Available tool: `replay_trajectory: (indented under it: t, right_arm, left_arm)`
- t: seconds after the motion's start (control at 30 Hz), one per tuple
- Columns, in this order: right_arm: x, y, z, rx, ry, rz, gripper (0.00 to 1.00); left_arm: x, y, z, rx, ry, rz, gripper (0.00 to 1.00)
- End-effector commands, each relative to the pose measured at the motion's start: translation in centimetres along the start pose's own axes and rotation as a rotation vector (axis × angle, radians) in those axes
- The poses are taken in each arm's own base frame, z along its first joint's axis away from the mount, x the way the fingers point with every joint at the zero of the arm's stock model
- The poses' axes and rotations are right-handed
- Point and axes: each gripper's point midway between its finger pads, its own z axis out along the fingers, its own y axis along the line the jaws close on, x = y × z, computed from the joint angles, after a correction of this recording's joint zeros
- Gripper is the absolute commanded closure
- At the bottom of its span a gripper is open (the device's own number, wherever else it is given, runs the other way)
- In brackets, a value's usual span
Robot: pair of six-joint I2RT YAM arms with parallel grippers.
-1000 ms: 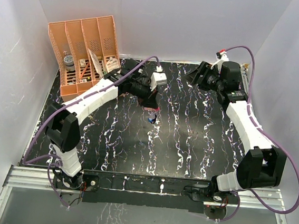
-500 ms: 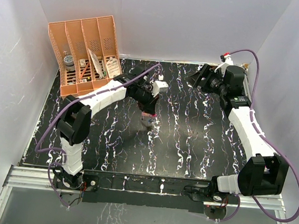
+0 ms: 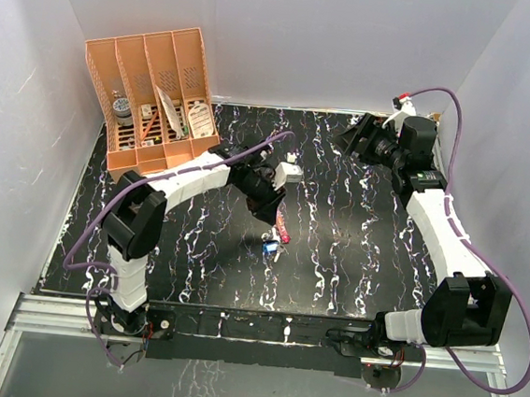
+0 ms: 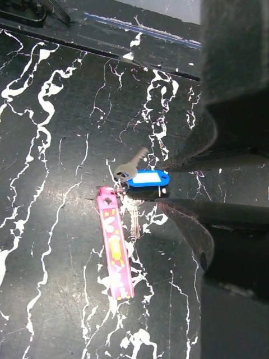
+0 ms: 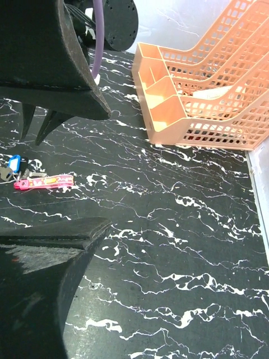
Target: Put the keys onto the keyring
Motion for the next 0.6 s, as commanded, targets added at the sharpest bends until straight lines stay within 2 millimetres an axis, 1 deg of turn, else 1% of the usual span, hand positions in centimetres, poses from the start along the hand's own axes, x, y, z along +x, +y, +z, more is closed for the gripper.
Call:
replay_trajectory:
  t: [0.0, 0.07, 0.17, 0.3, 0.4, 0.47, 0.57]
  right_arm:
    - [-1.1, 1.1, -0.1, -0.059, -0.024, -0.06, 0.34]
    - [0.0, 1.6, 0.2, -0.096, 0.028, -0.067, 0.35]
    - [2.8, 2.3, 1.1, -0.11, 0.131, -0.11, 0.38]
    - [7.6, 3.9, 2.4, -0.088, 0.266, -0.193, 0.38]
    - [11.2, 4.7, 3.3, -0.064, 0.359, -0.234, 0.37]
    - [13.4, 5.2, 3.7, -0.046, 0.412, -0.255, 0.36]
    - [15.8, 5.5, 4.2, -0.022, 0.468, -0.274, 0.34]
  left_arm:
    - [-2.2, -0.9, -3.0, -0.078, -0.075, 0.038, 0.75]
    - [-3.0, 0.4, -4.2, -0.193, -0.099, 0.017, 0.75]
    - [-4.6, 2.5, -6.7, -0.378, -0.169, -0.042, 0.75]
    - [-6.4, 4.2, -10.8, -0.545, -0.301, -0.144, 0.76]
    - [-7.5, 4.7, -13.4, -0.62, -0.399, -0.193, 0.73]
    - [-8.3, 4.5, -15.1, -0.658, -0.466, -0.201, 0.71]
    - [-8.6, 4.3, -17.1, -0.72, -0.543, -0.211, 0.68]
